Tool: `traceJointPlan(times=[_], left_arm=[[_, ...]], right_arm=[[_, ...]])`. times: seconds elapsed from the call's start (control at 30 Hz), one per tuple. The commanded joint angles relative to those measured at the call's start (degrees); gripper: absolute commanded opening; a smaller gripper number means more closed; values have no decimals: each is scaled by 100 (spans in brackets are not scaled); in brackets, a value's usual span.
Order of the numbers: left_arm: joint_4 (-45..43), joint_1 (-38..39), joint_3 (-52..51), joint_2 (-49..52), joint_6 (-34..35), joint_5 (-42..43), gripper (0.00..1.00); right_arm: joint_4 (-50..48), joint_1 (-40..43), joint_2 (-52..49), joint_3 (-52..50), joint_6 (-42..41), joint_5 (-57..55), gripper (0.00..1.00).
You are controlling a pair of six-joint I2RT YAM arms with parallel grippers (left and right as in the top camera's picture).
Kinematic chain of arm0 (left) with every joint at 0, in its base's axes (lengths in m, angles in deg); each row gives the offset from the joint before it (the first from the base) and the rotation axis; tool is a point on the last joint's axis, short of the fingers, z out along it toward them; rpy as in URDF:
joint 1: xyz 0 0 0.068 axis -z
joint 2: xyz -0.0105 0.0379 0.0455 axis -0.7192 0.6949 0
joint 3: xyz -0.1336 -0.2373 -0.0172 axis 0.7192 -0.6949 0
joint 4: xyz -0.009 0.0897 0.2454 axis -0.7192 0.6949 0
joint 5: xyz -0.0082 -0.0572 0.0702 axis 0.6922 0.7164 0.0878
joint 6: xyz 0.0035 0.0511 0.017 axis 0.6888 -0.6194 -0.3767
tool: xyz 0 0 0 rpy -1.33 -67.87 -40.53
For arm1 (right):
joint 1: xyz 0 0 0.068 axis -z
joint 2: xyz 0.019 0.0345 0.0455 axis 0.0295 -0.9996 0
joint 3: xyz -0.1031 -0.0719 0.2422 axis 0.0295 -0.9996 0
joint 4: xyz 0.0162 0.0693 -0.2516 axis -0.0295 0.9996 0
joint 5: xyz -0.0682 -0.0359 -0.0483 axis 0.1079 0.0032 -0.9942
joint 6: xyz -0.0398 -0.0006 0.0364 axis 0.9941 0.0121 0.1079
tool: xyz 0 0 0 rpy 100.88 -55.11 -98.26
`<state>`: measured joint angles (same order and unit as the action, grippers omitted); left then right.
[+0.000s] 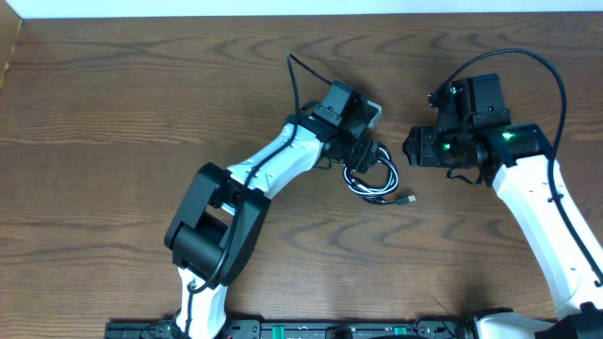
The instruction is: Untangle cables
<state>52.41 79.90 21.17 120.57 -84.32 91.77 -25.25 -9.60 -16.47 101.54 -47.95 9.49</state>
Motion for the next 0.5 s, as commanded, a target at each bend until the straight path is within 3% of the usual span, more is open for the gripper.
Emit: traceJointPlan(times=[0.0, 0.3, 0.4, 0.47], left_arm=[[-70, 59, -33, 133, -273, -673, 66], [-63, 227, -33, 468, -273, -654, 63], [-70, 245, -33, 468, -267, -651, 24], [-61, 243, -33, 468, -258, -654, 13]], right_arm=[[44, 120, 0, 11, -44, -70, 62], [61, 162, 0, 11, -42, -120, 63], [63, 162, 0, 11, -42, -131, 63], [66, 164, 0, 11, -42, -133, 63]])
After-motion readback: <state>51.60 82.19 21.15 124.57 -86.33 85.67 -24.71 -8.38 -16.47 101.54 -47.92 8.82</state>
